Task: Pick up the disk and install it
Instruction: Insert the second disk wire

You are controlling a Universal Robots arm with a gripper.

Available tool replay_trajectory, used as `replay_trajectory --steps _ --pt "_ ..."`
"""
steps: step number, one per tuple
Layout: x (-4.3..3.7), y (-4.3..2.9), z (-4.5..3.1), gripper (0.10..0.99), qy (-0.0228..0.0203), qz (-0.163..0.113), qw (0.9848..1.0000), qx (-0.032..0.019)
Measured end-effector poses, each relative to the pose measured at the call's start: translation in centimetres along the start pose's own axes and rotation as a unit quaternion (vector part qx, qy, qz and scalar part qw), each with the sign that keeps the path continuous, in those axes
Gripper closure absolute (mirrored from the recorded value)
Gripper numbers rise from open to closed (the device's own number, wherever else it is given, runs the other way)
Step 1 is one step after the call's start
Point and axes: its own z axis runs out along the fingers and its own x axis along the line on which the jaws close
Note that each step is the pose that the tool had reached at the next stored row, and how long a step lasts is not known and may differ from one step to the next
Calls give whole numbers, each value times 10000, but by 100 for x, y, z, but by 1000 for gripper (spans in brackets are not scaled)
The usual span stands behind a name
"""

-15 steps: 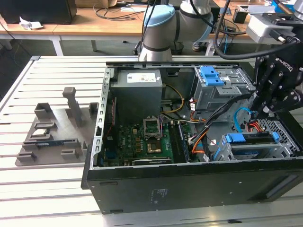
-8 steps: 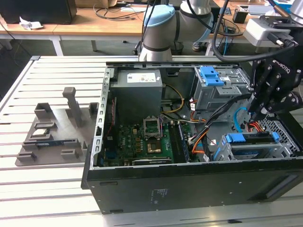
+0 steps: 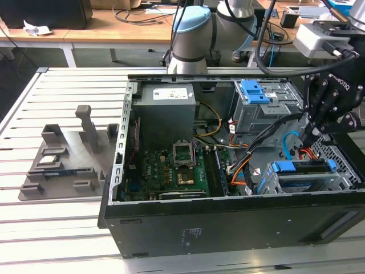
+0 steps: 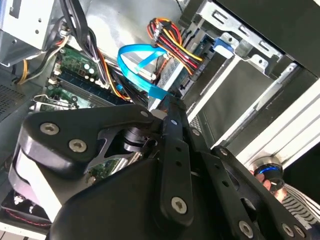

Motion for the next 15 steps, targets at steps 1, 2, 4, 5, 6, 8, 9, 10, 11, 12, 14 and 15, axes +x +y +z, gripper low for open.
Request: replay_trajectory --steps 1,2,4,5,6,8,9,10,11,12,14,15 --pt "27 0 5 980 19 1 10000 0" --pt "58 0 14 980 41 1 10000 0" --pt "116 -1 56 980 64 3 10000 -1" --pt "130 -1 68 980 66 3 10000 -1" --pt "143 -2 82 980 67 4 10000 -1" --pt "159 -3 117 980 67 7 10000 -1" --pt "163 -4 136 980 68 11 10000 -1" --pt "165 -8 155 980 67 14 10000 -1" --pt "165 -15 178 980 67 16 10000 -1" --pt "166 -20 196 980 67 19 10000 -1" --pt "169 -30 229 980 67 25 10000 -2" --pt "178 -35 245 980 68 29 10000 -2"
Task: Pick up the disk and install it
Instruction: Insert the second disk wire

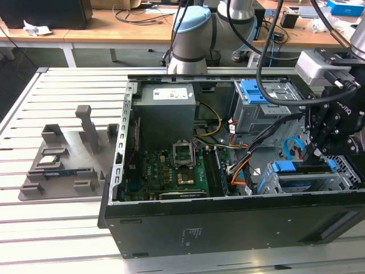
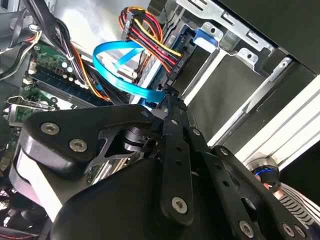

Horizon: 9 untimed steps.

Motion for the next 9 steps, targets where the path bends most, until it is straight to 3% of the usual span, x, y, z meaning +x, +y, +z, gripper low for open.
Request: replay_trajectory --steps 5,9 --pt "33 -30 64 980 -1 13 10000 -1" --pt "-10 -34 81 980 0 13 10000 -1"
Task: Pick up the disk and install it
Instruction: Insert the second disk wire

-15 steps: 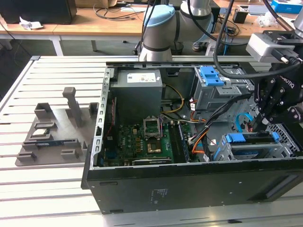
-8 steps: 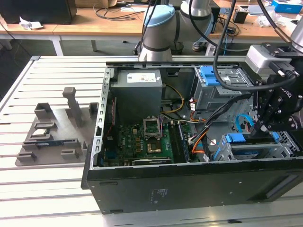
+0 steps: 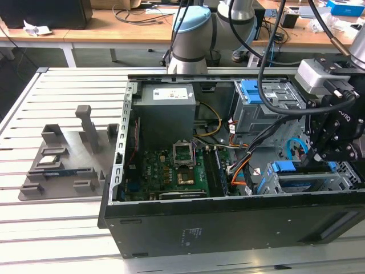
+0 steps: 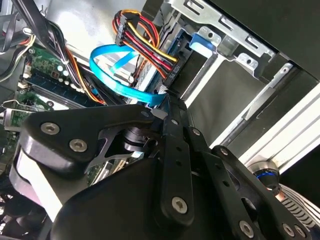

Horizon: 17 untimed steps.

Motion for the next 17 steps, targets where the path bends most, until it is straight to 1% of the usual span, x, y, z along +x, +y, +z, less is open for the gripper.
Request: replay_trajectory --steps 4,6,14,16,17 --pt "-86 -3 11 980 -3 0 10000 0" --pt "-110 -6 16 980 -2 0 10000 0" --pt "-121 -7 20 973 -2 -1 10000 0" --pt "-122 -7 22 847 -2 0 10000 0" --pt "-122 -6 13 847 -2 0 10000 0"
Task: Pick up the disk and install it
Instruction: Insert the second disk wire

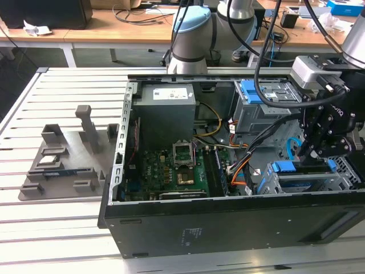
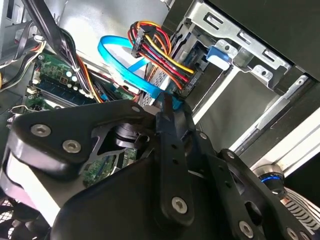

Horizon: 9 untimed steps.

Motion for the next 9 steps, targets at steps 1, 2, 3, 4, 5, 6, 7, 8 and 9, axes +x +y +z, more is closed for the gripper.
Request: replay_trajectory --steps 1,2,3,4,5,6,7,8,9 --pt "1 1 -23 847 0 0 10000 0" --pt "0 2 -54 847 0 0 10000 0" --pt "-2 3 -90 847 0 0 10000 0" --pt "-10 5 -135 847 0 0 10000 0" --pt "-21 7 -172 847 0 0 10000 0" --pt "-33 8 -205 847 0 0 10000 0" --pt "-41 9 -241 863 0 0 10000 0" --pt "-55 11 -289 863 1 0 10000 0" --pt "-67 12 -320 929 0 0 10000 0"
